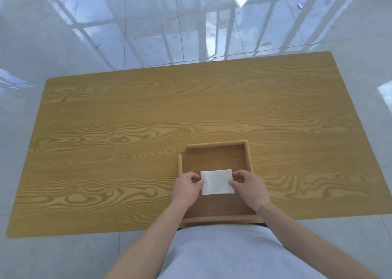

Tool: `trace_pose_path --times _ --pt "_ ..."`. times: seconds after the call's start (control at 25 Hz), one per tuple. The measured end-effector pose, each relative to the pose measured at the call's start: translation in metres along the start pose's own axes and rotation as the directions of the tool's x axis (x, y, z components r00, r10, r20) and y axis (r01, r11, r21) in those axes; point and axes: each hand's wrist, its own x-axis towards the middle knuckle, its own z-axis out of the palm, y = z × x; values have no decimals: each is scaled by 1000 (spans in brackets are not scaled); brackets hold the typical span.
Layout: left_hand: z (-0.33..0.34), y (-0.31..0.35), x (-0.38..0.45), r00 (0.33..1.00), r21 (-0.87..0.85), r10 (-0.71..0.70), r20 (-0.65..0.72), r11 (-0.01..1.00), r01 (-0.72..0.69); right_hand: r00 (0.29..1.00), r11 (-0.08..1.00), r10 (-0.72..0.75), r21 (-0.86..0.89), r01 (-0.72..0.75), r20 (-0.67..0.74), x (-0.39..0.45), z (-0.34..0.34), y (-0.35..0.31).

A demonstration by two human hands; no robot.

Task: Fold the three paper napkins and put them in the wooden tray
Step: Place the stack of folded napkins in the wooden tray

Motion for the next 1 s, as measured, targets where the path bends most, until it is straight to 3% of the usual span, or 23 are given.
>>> trace_pose_path --times 0.2,0.48,0.6,0.68,0.76,0.84,1.0 --pt "6 2 1 999 20 -34 -34 999 35 999 988 -47 -149 46 -4 6 2 -3" --pt "1 2 5 998 112 -20 -66 993 27 991 974 -118 -199 105 -56 4 9 -7" --pt "-8 3 5 989 284 101 -111 957 -66 972 930 -210 -329 165 -107 -1 6 -7" --pt "-15 -1 7 938 429 333 -100 865 -261 932 845 -352 -458 277 -85 -4 0 -4" --pt "-18 -7 9 855 602 517 31 673 -429 877 667 -481 -646 372 9 -3 -3 0" --pt "-16 -11 12 848 723 507 152 528 -445 879 523 -470 -777 350 80 1 -4 0" --pt "-5 -15 20 881 801 426 205 444 -401 917 485 -381 -820 304 115 10 2 7"
